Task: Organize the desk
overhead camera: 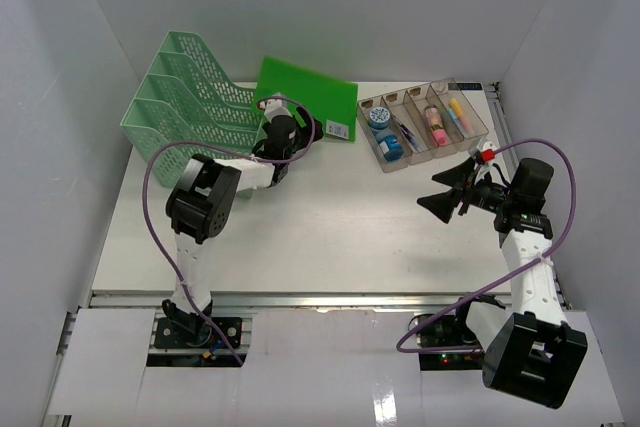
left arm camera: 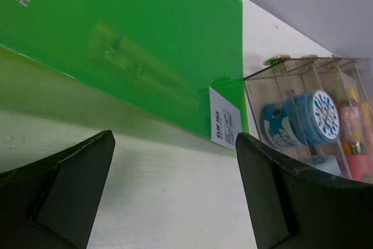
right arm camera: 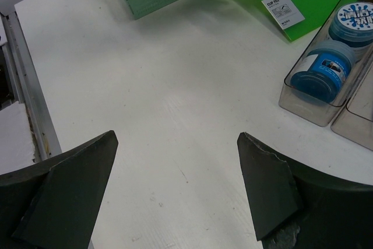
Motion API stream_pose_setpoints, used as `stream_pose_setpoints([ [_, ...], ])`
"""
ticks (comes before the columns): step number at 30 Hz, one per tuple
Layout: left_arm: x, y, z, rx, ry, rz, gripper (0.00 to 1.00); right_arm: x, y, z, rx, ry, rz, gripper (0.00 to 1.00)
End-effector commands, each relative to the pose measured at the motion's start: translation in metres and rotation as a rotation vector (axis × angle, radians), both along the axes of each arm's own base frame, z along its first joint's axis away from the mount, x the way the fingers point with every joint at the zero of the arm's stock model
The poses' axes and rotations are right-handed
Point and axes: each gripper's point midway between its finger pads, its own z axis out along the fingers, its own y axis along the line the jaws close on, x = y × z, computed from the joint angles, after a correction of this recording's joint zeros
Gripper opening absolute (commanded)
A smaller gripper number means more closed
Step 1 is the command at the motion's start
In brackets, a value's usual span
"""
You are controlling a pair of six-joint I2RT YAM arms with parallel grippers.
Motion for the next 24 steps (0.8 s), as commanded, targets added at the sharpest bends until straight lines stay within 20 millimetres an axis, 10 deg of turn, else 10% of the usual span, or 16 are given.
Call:
stream_pose_setpoints([
  [1,0.027,0.014,0.023,-0.040,-0.087,0.077,0.95,0.000,0.001,0.006,0.012,-0.027,0.026,0.90],
  [11,0.062,0.018,0.014,-0.129,-0.159,0.110,0.78,-0.001,0.003,0.007,0.022,-0.021,0.037,0.90],
  [24,0.064,0.009,0.047,-0.217,-0.225,0.036,0.00,0.000,0.001,0.006,0.016,-0.023,0.030,0.90],
])
